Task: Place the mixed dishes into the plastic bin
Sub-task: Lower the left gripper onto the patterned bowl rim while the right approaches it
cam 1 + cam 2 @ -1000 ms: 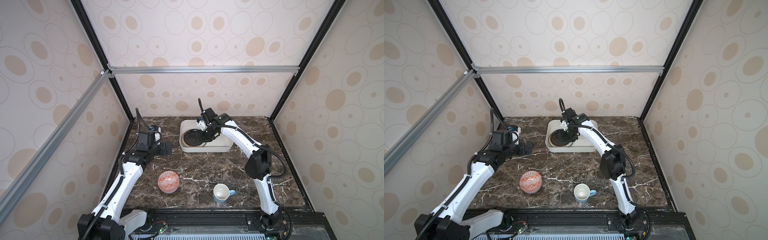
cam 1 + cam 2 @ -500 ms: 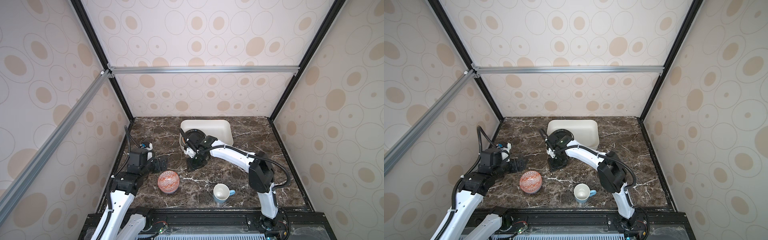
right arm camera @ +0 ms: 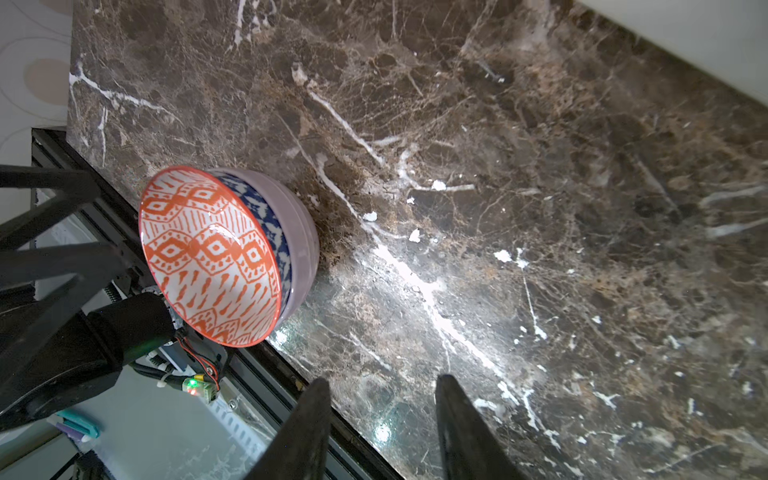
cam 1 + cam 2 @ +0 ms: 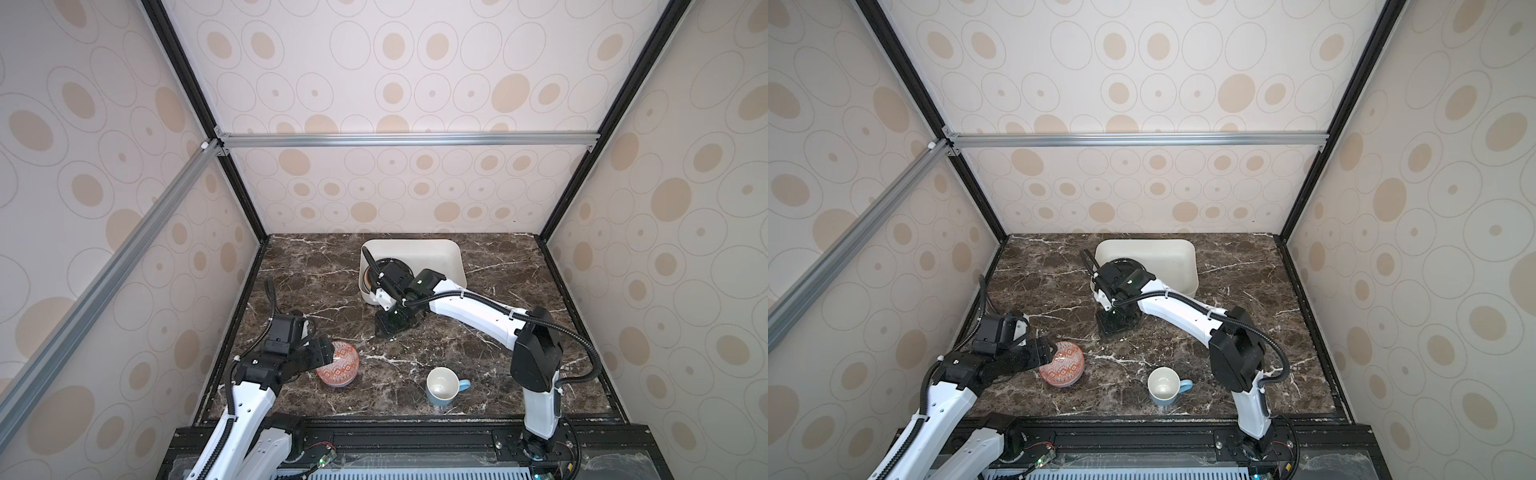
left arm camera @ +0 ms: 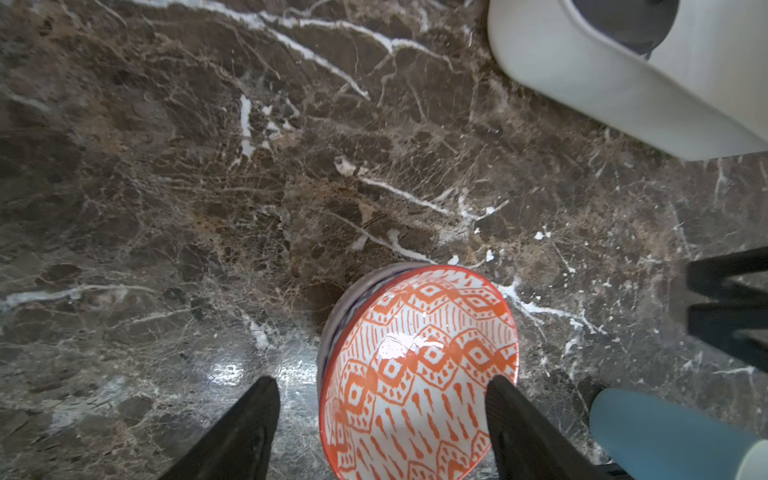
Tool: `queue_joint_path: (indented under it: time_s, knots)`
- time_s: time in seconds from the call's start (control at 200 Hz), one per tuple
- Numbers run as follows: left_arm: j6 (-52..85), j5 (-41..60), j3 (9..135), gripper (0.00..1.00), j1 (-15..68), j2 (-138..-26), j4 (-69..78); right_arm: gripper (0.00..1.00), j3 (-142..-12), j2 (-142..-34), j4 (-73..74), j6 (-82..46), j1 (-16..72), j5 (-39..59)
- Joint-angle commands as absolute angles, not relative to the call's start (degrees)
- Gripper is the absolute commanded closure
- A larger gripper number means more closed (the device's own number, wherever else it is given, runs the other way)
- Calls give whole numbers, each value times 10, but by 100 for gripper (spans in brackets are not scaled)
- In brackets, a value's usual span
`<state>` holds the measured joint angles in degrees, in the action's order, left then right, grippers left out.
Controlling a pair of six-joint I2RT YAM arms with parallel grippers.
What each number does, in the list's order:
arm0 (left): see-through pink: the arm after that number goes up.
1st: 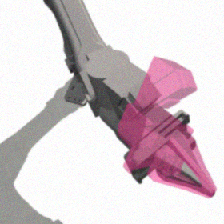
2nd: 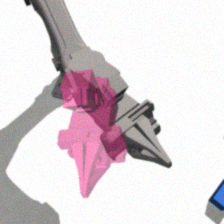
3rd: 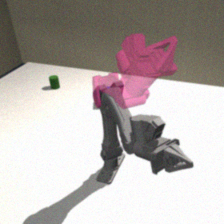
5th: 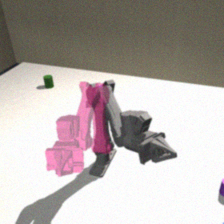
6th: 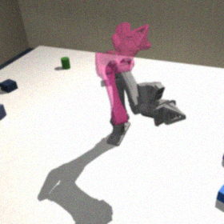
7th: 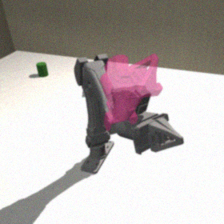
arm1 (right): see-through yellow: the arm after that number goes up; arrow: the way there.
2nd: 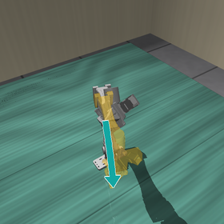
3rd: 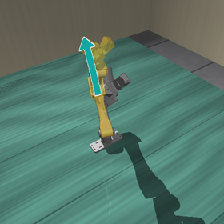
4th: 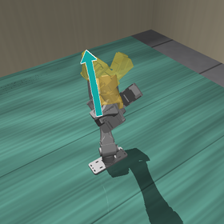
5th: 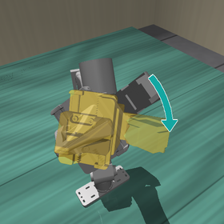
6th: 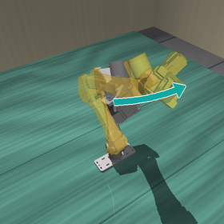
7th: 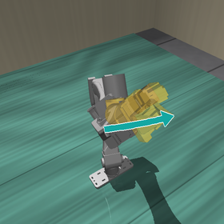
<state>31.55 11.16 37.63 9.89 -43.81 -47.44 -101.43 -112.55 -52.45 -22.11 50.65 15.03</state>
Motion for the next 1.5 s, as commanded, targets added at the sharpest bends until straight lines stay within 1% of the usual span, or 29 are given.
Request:
queue_joint_path:
  time_s: [0.0,0.205,0.53,0.675,0.895,1.115,1.26,1.495]
  knots:
    - [325,105,378,26,95,-454,-481,55,-1034,-1107,-557,-207,493,132]
    - [321,108,373,34,95,-489,-470,55,-1024,-1091,-559,-202,469,137]
    - [335,110,371,54,94,-513,-456,55,-1014,-1088,-555,-188,439,153]
    - [344,119,366,57,96,-530,-442,55,-1006,-1085,-552,-185,432,157]
    - [356,132,358,65,99,-549,-412,55,-965,-1056,-533,-186,417,159]
    - [364,139,360,66,113,-589,-376,55,-931,-1029,-519,-190,402,160]
    - [363,134,384,67,124,-629,-357,56,-909,-1013,-509,-193,398,159]
    - [361,126,440,72,149,-711,-324,55,-887,-993,-511,-189,389,152]
